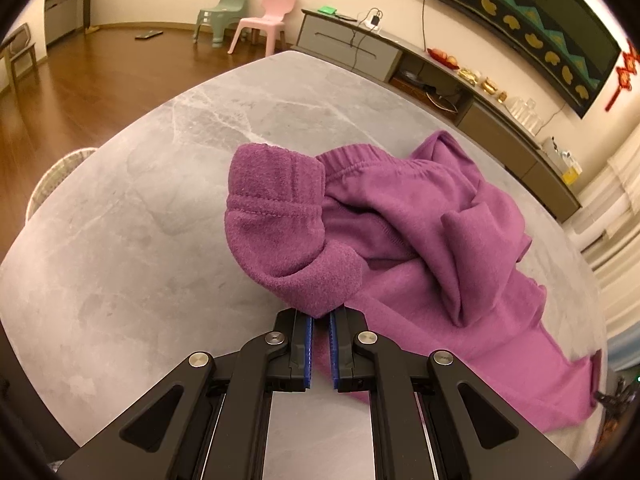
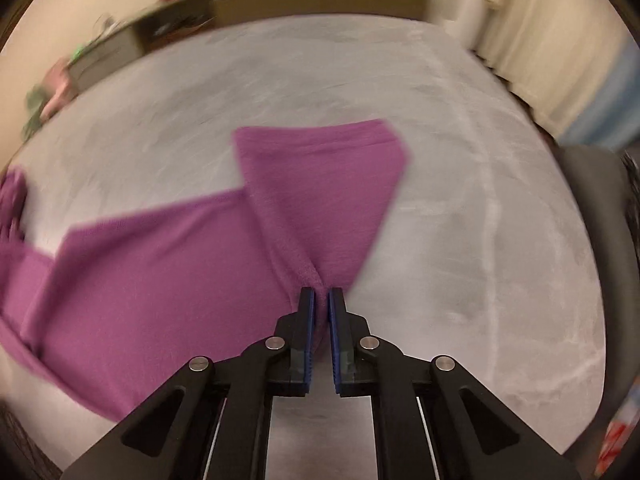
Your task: Fold clothes
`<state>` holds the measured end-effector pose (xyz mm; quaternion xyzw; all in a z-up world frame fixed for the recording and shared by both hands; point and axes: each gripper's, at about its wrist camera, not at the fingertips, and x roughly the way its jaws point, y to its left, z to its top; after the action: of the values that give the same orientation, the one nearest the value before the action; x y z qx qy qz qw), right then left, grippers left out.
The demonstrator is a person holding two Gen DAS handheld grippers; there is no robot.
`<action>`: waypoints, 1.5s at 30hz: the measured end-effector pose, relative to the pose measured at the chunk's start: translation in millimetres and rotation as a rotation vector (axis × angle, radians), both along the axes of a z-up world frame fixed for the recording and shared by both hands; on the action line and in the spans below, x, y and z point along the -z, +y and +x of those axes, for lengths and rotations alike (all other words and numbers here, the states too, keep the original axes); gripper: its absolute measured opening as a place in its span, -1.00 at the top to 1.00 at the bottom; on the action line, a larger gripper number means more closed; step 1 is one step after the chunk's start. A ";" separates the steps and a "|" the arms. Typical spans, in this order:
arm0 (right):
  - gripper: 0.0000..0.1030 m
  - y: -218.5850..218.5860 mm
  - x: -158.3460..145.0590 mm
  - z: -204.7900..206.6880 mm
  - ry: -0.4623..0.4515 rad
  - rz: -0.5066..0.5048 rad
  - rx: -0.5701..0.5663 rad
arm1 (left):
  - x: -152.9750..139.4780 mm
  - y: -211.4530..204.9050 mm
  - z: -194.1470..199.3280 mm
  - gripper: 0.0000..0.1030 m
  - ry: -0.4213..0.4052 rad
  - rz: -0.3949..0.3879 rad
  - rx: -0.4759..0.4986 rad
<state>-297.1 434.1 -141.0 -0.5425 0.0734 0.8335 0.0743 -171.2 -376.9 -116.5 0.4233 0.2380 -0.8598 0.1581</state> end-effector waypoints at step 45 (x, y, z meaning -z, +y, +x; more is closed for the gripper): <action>-0.03 -108.7 -82.0 92.6 0.330 0.180 0.029 | -37.0 -15.7 -102.5 -0.13 -0.024 -0.094 0.192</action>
<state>-204.5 325.4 -59.0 -0.3887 0.0176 0.9132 0.1214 -273.6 -392.6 -79.5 0.4465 0.1537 -0.8761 0.0976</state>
